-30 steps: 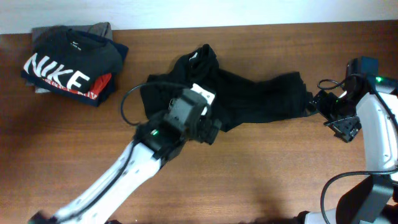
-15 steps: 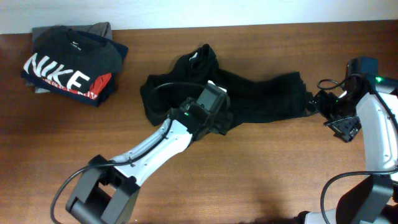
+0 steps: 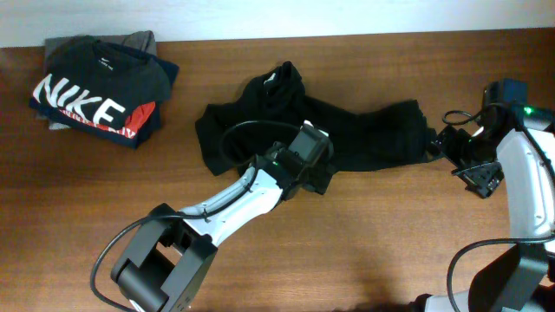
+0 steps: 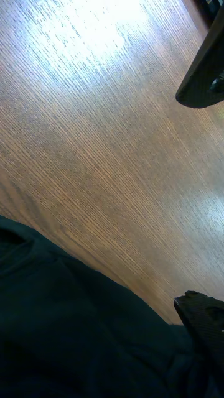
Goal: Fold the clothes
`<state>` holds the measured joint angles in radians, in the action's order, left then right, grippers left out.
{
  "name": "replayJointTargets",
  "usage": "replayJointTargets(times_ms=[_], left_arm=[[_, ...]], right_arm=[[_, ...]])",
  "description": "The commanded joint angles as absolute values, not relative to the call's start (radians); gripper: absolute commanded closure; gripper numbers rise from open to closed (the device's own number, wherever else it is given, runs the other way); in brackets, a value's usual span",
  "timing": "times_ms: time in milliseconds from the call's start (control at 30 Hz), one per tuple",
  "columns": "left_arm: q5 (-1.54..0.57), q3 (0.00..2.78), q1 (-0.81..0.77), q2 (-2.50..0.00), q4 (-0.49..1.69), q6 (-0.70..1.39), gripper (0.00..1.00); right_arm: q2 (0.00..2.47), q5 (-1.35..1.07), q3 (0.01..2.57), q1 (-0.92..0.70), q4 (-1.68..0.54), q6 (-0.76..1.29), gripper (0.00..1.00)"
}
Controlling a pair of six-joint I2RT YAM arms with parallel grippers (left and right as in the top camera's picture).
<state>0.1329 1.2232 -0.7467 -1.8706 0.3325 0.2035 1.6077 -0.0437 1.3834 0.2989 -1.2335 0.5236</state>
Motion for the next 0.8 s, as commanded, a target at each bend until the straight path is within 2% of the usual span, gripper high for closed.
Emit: replayJointTargets(times_ms=[0,600,767], left_arm=[[0.166,1.241,-0.749,-1.884,0.316,0.186,0.01],[0.161,1.251,-0.751,-1.964,0.257,0.141,0.01],[0.161,1.251,-0.751,-1.966,0.262,0.141,0.05]], right_arm=[[1.609,-0.046,1.378,0.302,-1.239,0.529,0.01],[1.609,-0.045,1.378,0.302,-1.242,0.529,0.01],[1.609,-0.045,1.378,0.302,-1.241,0.529,0.01]])
